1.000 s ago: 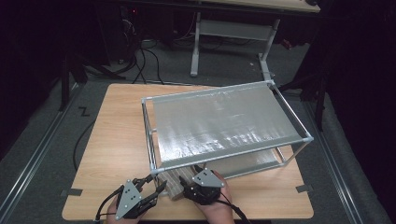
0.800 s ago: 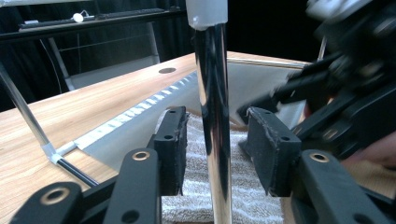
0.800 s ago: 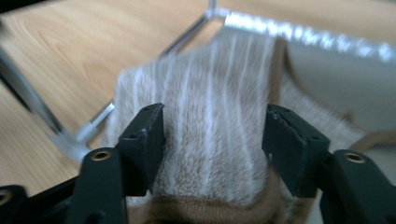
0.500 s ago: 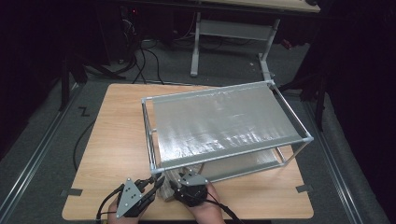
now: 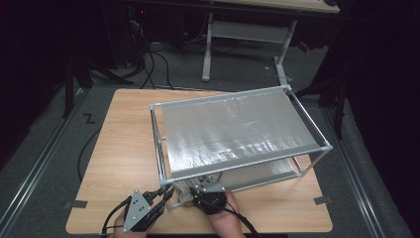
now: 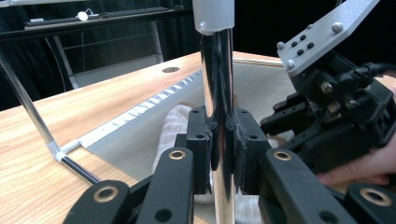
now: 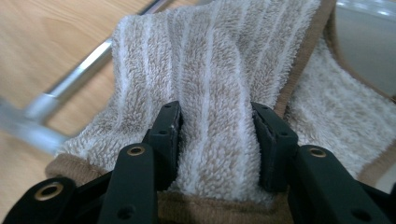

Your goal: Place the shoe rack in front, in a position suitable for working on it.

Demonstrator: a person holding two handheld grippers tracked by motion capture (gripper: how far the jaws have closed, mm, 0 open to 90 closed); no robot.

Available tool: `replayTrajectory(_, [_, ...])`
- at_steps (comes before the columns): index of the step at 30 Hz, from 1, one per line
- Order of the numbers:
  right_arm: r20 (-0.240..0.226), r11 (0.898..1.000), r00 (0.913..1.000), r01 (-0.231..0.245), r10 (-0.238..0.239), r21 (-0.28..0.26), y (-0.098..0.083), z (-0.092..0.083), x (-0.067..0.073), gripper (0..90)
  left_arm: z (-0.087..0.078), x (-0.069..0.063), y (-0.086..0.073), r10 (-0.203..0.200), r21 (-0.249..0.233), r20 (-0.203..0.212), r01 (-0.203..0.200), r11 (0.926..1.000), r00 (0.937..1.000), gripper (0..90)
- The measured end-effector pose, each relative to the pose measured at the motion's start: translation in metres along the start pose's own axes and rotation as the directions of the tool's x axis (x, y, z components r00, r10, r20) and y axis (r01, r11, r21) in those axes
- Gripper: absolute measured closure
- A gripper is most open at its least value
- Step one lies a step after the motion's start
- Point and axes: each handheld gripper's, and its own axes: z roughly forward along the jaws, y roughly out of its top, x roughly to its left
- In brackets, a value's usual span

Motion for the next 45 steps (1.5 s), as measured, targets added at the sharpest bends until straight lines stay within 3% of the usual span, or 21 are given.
replayTrajectory(1, [0.005, 1.000, 1.0000, -0.002, 0.002, 0.004, -0.001, -0.001, -0.003, 57.0, -0.001, -0.003, -0.001, -0.034, 0.015, -0.003, 0.034, 0.9993, 0.9994, 78.9])
replayTrajectory(3, [0.029, 1.000, 0.9996, 0.008, -0.008, -0.001, -0.003, -0.003, -0.012, 56.9, -0.002, -0.003, -0.001, -0.038, 0.015, -0.002, 0.038, 0.9992, 0.9993, 78.9])
replayTrajectory(7, [0.059, 0.999, 0.9974, -0.041, 0.041, 0.009, -0.008, -0.008, -0.027, 56.8, -0.003, -0.003, 0.000, -0.036, 0.018, 0.000, 0.036, 0.9992, 0.9994, 78.9])
replayTrajectory(8, [0.078, 1.000, 0.9968, -0.016, 0.014, 0.018, -0.010, -0.010, -0.034, 56.8, -0.004, -0.003, -0.001, -0.038, 0.019, -0.001, 0.038, 0.9991, 0.9993, 78.9])
replayTrajectory(10, [0.080, 0.997, 0.9944, -0.070, 0.069, 0.010, -0.012, -0.012, -0.041, 56.7, -0.004, 0.001, 0.000, 0.000, 0.007, 0.002, 0.000, 1.0000, 1.0000, 78.9])
replayTrajectory(11, [0.102, 0.998, 0.9929, -0.065, 0.062, 0.020, -0.014, -0.015, -0.047, 56.5, -0.005, 0.001, 0.000, -0.002, 0.006, 0.001, 0.002, 1.0000, 1.0000, 79.0])
replayTrajectory(12, [0.126, 0.997, 0.9899, -0.069, 0.064, 0.031, -0.016, -0.017, -0.053, 56.4, -0.007, -0.001, 0.000, -0.035, 0.019, -0.004, 0.035, 0.9992, 0.9994, 78.9])
replayTrajectory(14, [0.149, 0.997, 0.9864, -0.074, 0.070, 0.026, -0.021, -0.022, -0.068, 56.3, -0.010, 0.000, -0.001, -0.039, 0.019, -0.005, 0.039, 0.9991, 0.9992, 78.9])
replayTrajectory(15, [0.167, 0.996, 0.9832, -0.080, 0.075, 0.026, -0.023, -0.024, -0.075, 56.3, -0.010, 0.000, -0.001, -0.037, 0.018, -0.006, 0.037, 0.9991, 0.9993, 78.9])
replayTrajectory(16, [0.181, 0.995, 0.9794, -0.097, 0.090, 0.027, -0.026, -0.027, -0.080, 56.3, -0.010, 0.003, 0.000, 0.008, -0.002, -0.007, -0.008, 1.0000, 0.9999, 78.9])
replayTrajectory(18, [0.198, 0.993, 0.9743, -0.114, 0.108, 0.020, -0.031, -0.032, -0.094, 56.2, -0.011, 0.003, 0.000, 0.012, -0.002, -0.008, -0.012, 0.9999, 0.9999, 78.8])
replayTrajectory(27, [0.313, 0.983, 0.9336, -0.183, 0.175, -0.004, -0.055, -0.057, -0.148, 56.1, -0.012, 0.004, -0.001, 0.023, -0.007, -0.004, -0.023, 0.9997, 0.9997, 78.5])
replayTrajectory(31, [0.343, 0.973, 0.9121, -0.231, 0.225, -0.024, -0.065, -0.067, -0.170, 56.2, -0.014, 0.003, -0.002, 0.031, 0.003, -0.006, -0.031, 0.9995, 0.9995, 78.3])
replayTrajectory(36, [0.411, 0.963, 0.8741, -0.268, 0.259, -0.037, -0.076, -0.079, -0.194, 56.5, -0.014, 0.004, -0.002, 0.035, -0.002, 0.001, -0.035, 0.9994, 0.9994, 78.4])
replayTrajectory(39, [0.435, 0.960, 0.8598, -0.277, 0.267, -0.043, -0.080, -0.084, -0.205, 56.6, -0.015, 0.005, -0.003, 0.032, 0.004, -0.002, -0.032, 0.9995, 0.9995, 78.3])
replayTrajectory(42, [0.444, 0.956, 0.8504, -0.290, 0.281, -0.051, -0.083, -0.086, -0.210, 56.5, -0.014, 0.005, -0.003, 0.039, -0.003, 0.003, -0.039, 0.9992, 0.9992, 78.3])
replayTrajectory(45, [0.443, 0.956, 0.8516, -0.289, 0.279, -0.048, -0.083, -0.085, -0.209, 56.1, -0.015, 0.004, -0.002, 0.035, 0.007, -0.010, -0.035, 0.9994, 0.9993, 78.1])
